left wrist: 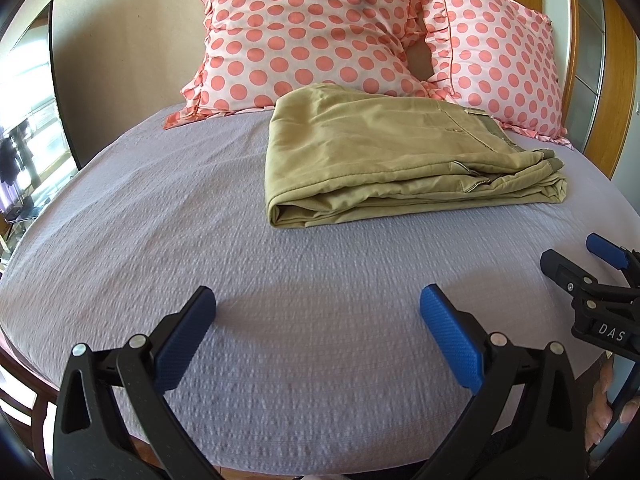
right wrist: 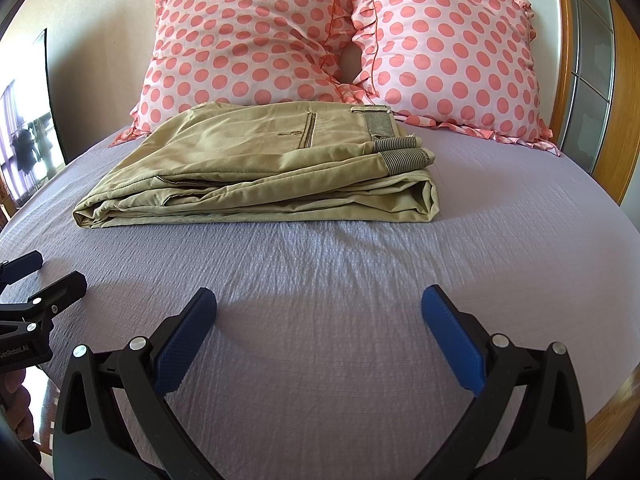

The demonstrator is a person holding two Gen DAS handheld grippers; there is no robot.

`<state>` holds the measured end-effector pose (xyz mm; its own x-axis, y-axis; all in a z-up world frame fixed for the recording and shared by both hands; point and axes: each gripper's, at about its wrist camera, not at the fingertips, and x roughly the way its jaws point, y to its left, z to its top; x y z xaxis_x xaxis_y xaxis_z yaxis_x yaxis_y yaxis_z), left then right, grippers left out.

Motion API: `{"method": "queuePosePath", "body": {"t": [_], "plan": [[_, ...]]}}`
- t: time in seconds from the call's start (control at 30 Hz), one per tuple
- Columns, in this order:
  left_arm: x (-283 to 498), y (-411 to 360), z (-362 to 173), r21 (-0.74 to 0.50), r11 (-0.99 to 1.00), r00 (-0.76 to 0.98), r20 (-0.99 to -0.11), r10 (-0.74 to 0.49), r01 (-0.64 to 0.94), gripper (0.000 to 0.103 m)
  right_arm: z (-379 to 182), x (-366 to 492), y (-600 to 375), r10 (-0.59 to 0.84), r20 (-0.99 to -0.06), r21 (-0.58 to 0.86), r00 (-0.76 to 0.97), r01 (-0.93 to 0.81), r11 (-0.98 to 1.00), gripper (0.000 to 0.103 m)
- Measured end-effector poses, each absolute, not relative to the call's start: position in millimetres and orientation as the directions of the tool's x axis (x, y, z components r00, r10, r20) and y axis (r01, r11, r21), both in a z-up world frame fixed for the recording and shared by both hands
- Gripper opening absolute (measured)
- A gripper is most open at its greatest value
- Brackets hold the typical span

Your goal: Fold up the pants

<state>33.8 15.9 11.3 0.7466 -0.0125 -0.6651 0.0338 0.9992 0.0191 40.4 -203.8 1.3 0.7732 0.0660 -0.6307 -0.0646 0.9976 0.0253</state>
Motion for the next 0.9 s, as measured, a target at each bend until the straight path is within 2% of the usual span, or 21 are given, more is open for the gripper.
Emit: {"method": "queuePosePath", "body": {"t": [0.9], "plan": [[33.4, 17.4, 11.9, 0.02, 0.999, 0.749, -0.663, -0.015, 0.038, 0.101, 0.7, 40.8, -203.8, 0.067, -0.63, 0.026, 0.774, -0.065, 0.998, 0.102]]}}
